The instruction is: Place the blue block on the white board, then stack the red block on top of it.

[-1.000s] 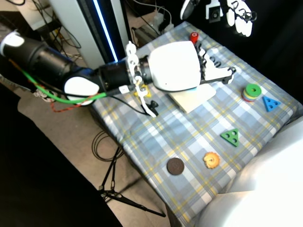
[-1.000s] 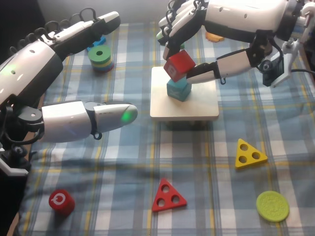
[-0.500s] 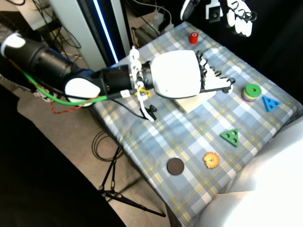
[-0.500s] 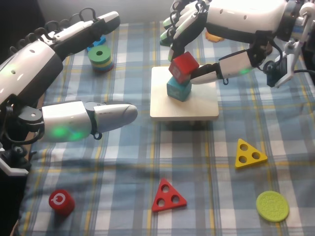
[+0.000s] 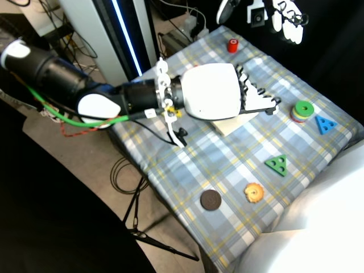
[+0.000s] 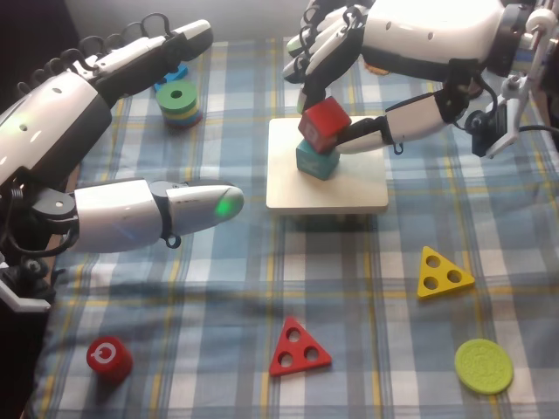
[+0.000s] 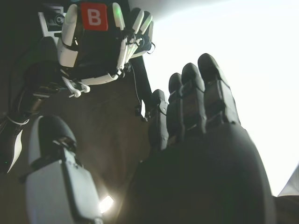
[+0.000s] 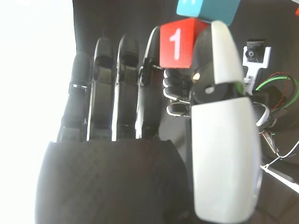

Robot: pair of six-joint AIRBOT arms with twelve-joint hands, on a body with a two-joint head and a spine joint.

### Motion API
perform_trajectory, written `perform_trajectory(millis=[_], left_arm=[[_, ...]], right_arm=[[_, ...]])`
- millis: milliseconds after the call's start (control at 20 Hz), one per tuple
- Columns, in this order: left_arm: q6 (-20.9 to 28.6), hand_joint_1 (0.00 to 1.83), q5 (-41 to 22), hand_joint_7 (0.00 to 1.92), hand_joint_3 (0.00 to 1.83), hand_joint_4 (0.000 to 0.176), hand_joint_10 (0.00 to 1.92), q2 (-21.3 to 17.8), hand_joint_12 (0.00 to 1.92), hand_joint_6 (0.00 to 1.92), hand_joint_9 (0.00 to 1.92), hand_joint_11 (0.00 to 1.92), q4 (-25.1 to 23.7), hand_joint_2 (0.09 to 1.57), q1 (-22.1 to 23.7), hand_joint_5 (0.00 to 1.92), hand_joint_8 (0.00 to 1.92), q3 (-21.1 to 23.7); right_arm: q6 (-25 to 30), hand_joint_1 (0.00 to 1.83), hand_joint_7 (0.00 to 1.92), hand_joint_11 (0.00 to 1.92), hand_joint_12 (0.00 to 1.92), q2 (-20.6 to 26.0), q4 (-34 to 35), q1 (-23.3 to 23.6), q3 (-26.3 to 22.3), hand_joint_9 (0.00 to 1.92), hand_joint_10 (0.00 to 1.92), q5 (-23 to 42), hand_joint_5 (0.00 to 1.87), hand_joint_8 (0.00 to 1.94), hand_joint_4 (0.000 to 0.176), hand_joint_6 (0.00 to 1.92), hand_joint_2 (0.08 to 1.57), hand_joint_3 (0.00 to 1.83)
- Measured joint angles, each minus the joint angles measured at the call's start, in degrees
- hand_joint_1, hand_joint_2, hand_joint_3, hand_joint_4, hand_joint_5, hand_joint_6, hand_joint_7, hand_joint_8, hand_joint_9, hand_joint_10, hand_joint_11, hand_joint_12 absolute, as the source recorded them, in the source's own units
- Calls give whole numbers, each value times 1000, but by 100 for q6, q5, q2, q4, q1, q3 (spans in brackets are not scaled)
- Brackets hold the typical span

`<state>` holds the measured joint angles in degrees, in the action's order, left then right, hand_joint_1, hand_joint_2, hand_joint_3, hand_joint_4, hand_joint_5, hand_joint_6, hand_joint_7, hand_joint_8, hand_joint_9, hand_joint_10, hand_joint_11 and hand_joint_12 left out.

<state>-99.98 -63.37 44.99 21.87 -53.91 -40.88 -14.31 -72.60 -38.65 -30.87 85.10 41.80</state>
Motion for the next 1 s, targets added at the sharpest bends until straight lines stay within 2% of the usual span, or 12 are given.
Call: perform_trajectory(millis=[150, 250, 450, 550, 600, 650, 700, 750, 850, 950, 1000], left_arm=[[0, 675, 0, 240, 0, 114, 0, 0, 363, 0, 185, 0, 0, 876, 0, 259, 0, 0], [2, 688, 0, 242, 0, 105, 0, 0, 363, 1, 184, 0, 0, 876, 0, 261, 1, 0], [0, 700, 0, 240, 0, 101, 0, 0, 344, 1, 180, 0, 0, 871, 0, 270, 1, 0], [2, 698, -2, 239, 0, 108, 0, 0, 368, 0, 180, 0, 0, 872, 0, 259, 0, 0], [2, 703, -2, 240, 0, 110, 1, 2, 402, 1, 183, 0, -2, 869, 0, 262, 0, -4], [2, 705, -2, 244, 0, 107, 2, 2, 411, 3, 186, 0, 0, 870, 0, 268, 2, -7], [2, 701, 0, 244, 0, 107, 2, 2, 411, 2, 186, 0, -2, 871, 0, 267, 2, -13], [2, 704, 2, 242, 1, 108, 1, 2, 412, 2, 184, 0, -4, 872, 0, 267, 1, -17], [0, 712, -2, 244, 0, 110, 0, 2, 385, 1, 185, 0, -2, 867, 0, 268, 0, -17], [2, 703, -2, 245, 0, 115, 0, 2, 407, 1, 186, 0, -4, 870, 4, 269, 0, -17], [2, 701, -2, 243, 1, 113, 0, 2, 411, 0, 185, 0, -2, 872, 7, 266, 0, -17]], right_arm=[[9, 1175, 761, 0, 1001, -7, -11, 0, 0, 566, 1, 2, 1086, 1, 0, 797, 1063, 0], [13, 1178, 756, 0, 1023, -13, -17, 0, 2, 569, 2, 2, 1091, 0, 0, 789, 1062, 0], [15, 1152, 759, 0, 1044, -46, -33, 0, 13, 570, 1, 26, 1081, 1, 0, 808, 1066, 1], [17, 1116, 747, 0, 1072, -46, -37, 0, 13, 576, 2, 28, 1057, 2, 0, 853, 1075, 1], [17, 1093, 737, 0, 1120, -48, -37, 0, 13, 583, 3, 28, 1047, 2, 32, 869, 1078, 1], [17, 1076, 736, 0, 1159, -48, -42, 0, 13, 595, 6, 31, 1042, 2, 78, 877, 1079, 0], [17, 1069, 742, 0, 1199, -48, -44, 0, 20, 606, 7, 31, 1042, 2, 97, 876, 1078, 0], [17, 1074, 760, 15, 1232, -52, -46, 0, 24, 633, 13, 31, 1044, 6, 85, 872, 1078, 0], [17, 1073, 748, 2, 1240, -52, -46, 0, 24, 619, 4, 33, 1040, 0, 85, 878, 1079, 1], [17, 1084, 750, 11, 1198, -52, -46, 0, 26, 608, 3, 31, 1030, 1, 44, 897, 1084, 0], [17, 1086, 753, 14, 1193, -52, -46, 0, 26, 608, 2, 31, 1030, 2, 40, 897, 1085, 0]])
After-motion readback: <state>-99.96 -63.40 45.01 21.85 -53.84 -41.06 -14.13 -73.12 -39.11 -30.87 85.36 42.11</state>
